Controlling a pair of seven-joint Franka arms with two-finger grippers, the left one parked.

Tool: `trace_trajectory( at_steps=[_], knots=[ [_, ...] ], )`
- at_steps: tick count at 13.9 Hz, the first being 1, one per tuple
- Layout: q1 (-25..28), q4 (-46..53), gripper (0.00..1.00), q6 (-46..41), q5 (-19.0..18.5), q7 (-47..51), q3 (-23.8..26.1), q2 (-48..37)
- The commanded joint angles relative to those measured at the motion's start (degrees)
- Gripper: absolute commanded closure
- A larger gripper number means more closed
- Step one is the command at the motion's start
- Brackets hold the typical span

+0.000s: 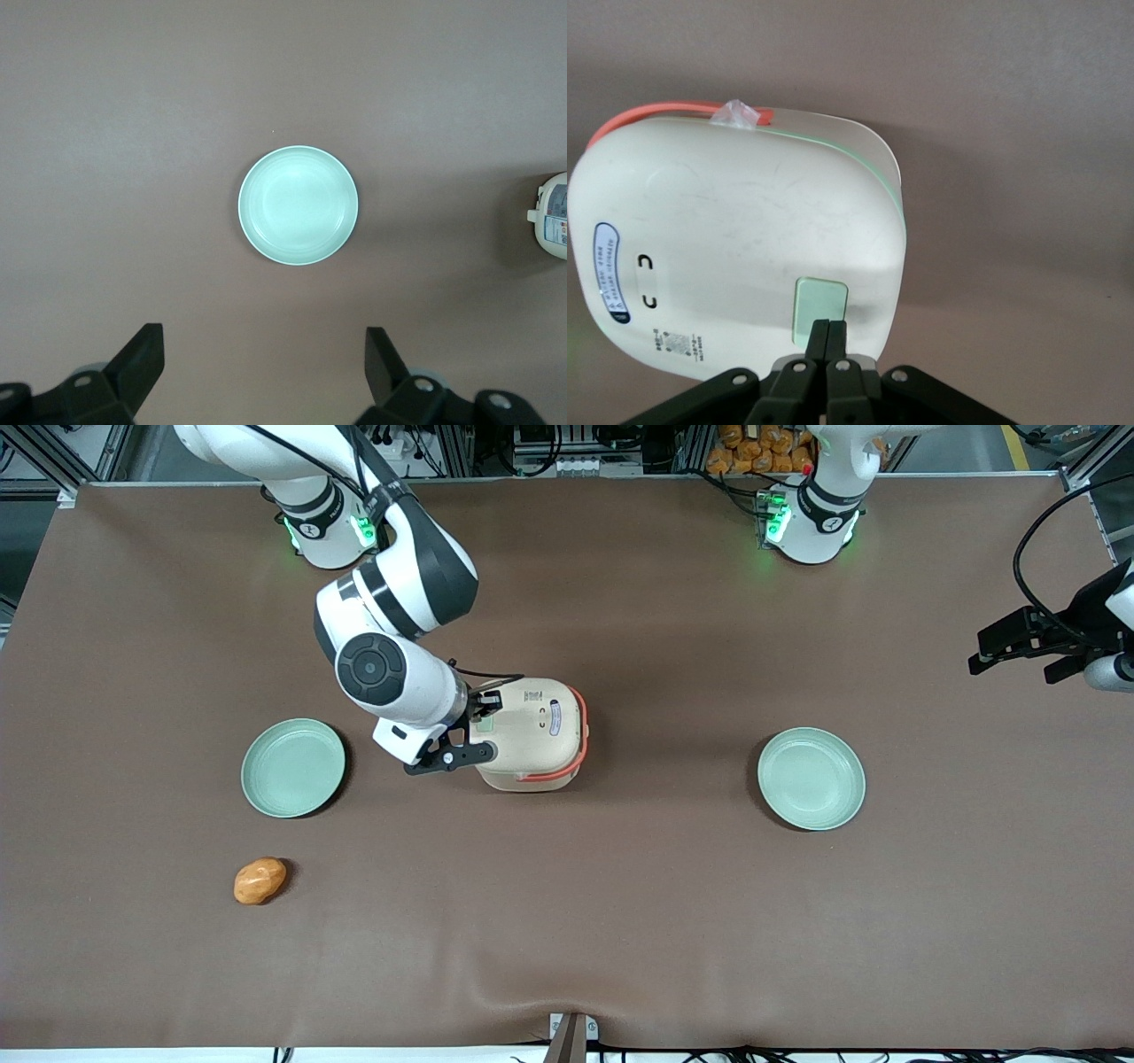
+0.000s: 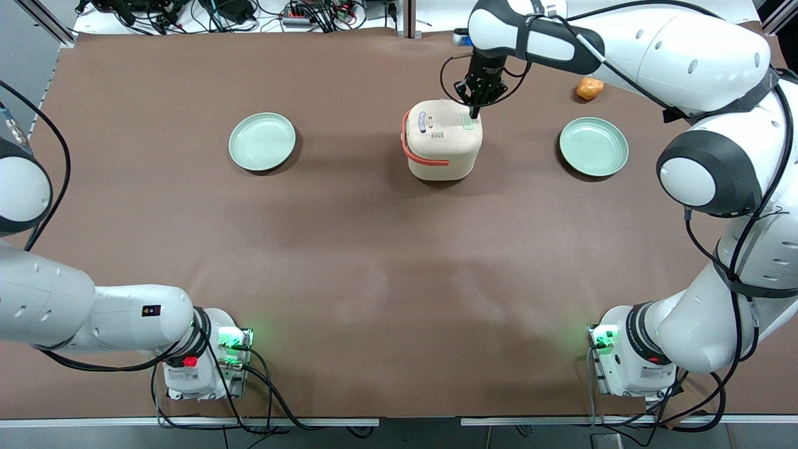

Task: Press rice cooker button with right arm
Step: 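Press the rice cooker's lid-release button with the closed right gripper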

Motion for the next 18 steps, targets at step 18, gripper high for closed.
trace_trajectory(
  at_steps=[18],
  knots=[
    [1.3, 0.7, 1.00, 1.9, 0.8, -0.5, -0.6, 2.3]
  ],
)
